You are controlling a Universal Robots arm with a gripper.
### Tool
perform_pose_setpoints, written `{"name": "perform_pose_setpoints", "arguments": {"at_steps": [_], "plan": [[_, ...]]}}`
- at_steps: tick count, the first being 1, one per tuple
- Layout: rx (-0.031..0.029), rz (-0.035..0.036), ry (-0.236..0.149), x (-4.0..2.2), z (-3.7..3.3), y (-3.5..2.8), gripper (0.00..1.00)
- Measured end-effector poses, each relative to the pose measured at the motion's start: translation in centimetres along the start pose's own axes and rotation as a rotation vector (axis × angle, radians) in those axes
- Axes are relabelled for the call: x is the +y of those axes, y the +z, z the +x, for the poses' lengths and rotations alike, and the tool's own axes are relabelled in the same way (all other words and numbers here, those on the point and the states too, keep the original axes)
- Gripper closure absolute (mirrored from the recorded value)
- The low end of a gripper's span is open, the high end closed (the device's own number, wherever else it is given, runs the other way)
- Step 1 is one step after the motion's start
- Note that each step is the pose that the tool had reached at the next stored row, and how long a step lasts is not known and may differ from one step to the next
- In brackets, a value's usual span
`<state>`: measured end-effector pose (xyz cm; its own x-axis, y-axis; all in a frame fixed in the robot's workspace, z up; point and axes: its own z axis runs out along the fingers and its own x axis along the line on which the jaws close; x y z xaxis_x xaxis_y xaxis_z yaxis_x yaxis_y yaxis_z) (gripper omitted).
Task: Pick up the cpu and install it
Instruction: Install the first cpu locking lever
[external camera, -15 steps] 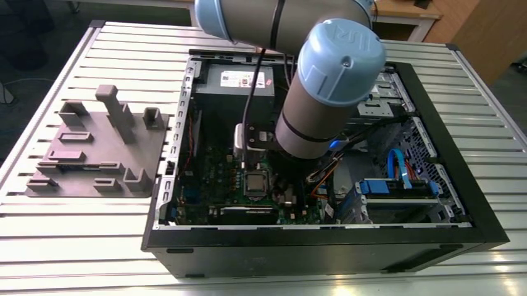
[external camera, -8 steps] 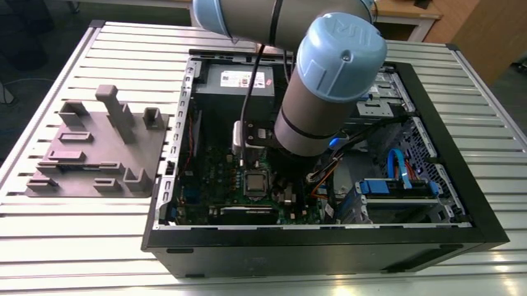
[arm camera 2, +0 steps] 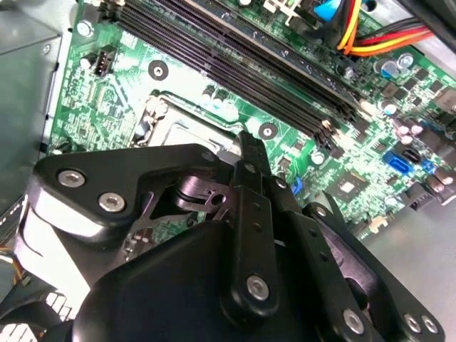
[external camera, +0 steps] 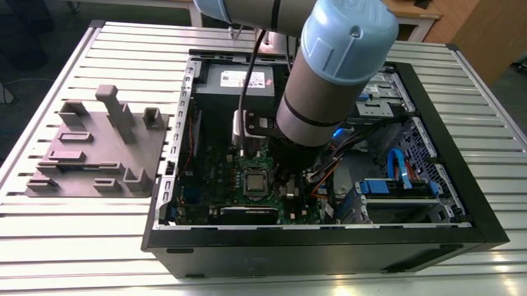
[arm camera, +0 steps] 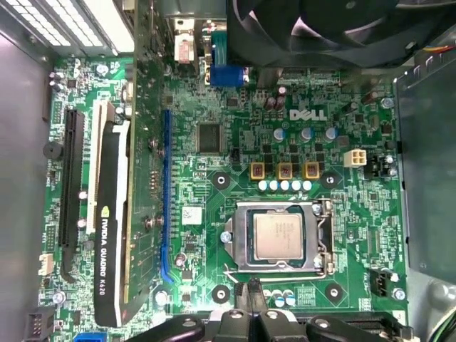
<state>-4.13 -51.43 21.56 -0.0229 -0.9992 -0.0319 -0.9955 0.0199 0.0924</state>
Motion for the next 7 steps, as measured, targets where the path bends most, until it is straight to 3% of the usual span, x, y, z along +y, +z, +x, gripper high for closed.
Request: {"name": "perform_pose_setpoints", "arguments": {"at_steps": [7], "plan": [[0.0001, 0.0, 0.0, 0.01, -0.01, -0.09, 0.9]]}}
